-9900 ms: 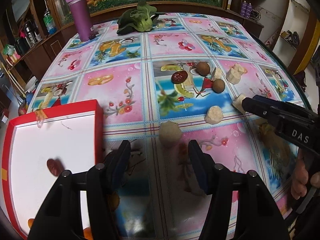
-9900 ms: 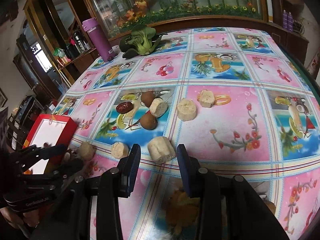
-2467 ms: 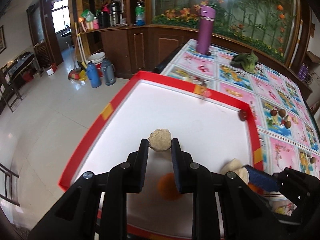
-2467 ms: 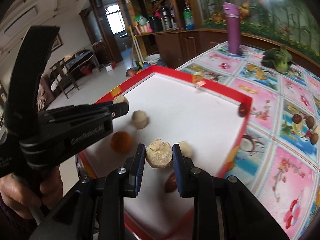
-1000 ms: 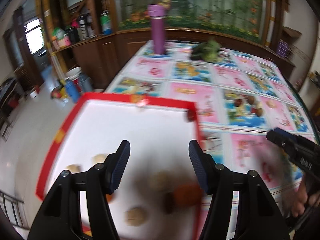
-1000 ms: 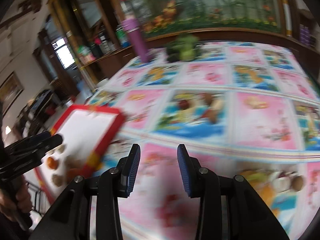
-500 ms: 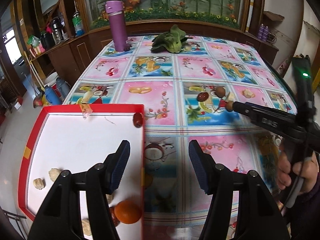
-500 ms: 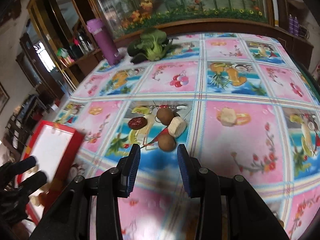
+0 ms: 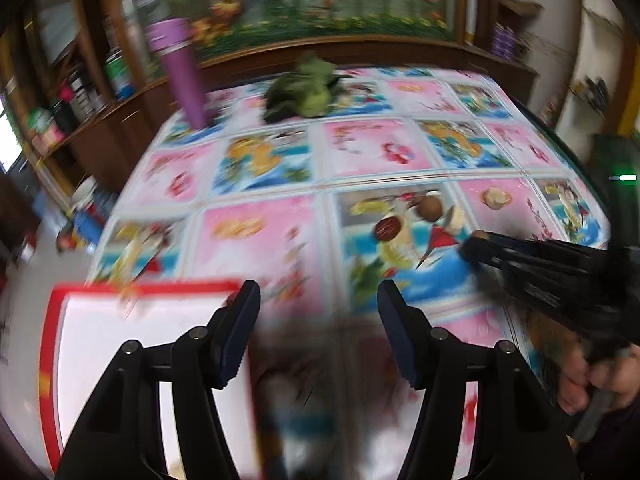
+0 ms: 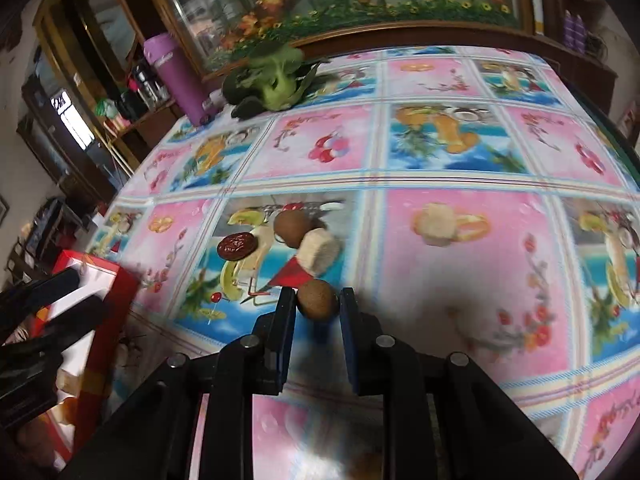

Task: Organize fruits
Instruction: 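Grasp a brown kiwi with the right tool while the left tool reaches a date, then carry the kiwi and date to the white tray and open both tools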

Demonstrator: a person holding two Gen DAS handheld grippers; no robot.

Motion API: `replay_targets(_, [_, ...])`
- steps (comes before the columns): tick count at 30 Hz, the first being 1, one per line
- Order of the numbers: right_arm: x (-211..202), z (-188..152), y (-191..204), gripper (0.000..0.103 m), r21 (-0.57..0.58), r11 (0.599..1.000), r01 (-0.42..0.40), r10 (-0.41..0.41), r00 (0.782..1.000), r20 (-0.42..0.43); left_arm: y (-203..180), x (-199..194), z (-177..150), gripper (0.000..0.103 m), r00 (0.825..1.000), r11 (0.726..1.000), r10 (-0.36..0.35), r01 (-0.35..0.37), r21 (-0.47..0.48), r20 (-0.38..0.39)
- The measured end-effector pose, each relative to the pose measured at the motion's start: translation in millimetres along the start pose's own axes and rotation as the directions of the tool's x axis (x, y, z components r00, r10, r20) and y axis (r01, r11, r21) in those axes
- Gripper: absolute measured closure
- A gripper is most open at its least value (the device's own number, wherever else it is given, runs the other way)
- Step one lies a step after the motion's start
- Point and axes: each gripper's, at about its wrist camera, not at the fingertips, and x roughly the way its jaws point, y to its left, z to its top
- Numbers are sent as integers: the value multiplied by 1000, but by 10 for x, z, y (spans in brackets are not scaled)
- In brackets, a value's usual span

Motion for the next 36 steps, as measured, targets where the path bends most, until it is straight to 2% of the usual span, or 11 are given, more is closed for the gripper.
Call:
replay_targets(5, [-311,-100,-256,82,59,997,-42,39,998,44,-165,474,225,41,993,996,-66,71,53,-93])
replay_targets(7, [-414,-130,-345,82,82,995,-48,42,997,65,-226,579,276,41,991,993,-80,88,76,-104])
replay_targets(10, [-476,-167,-425,82,107,993,-48,39,996,81,-278,674,340,41,984,987,-142,149,64,-110])
replay_targets(11, [-474,-171,-433,82,111,992,-51,42,996,81,-290,704,353,43,981,985,-157,165,58,-116])
replay_targets(12, [-466,-168,-435,82,113,992,-54,45,996,79,-299,728,359,51,979,983,-166,173,54,-121])
replay_targets(18, [-427,-151,-407,82,112,992,-66,58,996,71,-344,843,357,70,969,977,-201,209,44,-142])
replay_targets(19, [-431,-160,-412,82,112,992,-62,54,996,72,-346,841,360,74,968,975,-209,217,43,-139])
replay_targets(20, [-428,-160,-407,82,111,992,-61,54,996,73,-348,840,365,82,966,973,-218,226,41,-139])
replay_targets(21, [-427,-162,-409,82,110,992,-65,57,996,72,-349,838,369,84,964,971,-227,235,39,-140])
replay_targets(31, [-448,-203,-239,82,19,1000,6,-8,994,113,-482,709,281,84,960,965,-256,261,35,-117])
replay_targets(36, [-453,-230,-137,82,-21,1000,1,2,992,125,-423,448,116,84,963,966,-258,257,-19,-78])
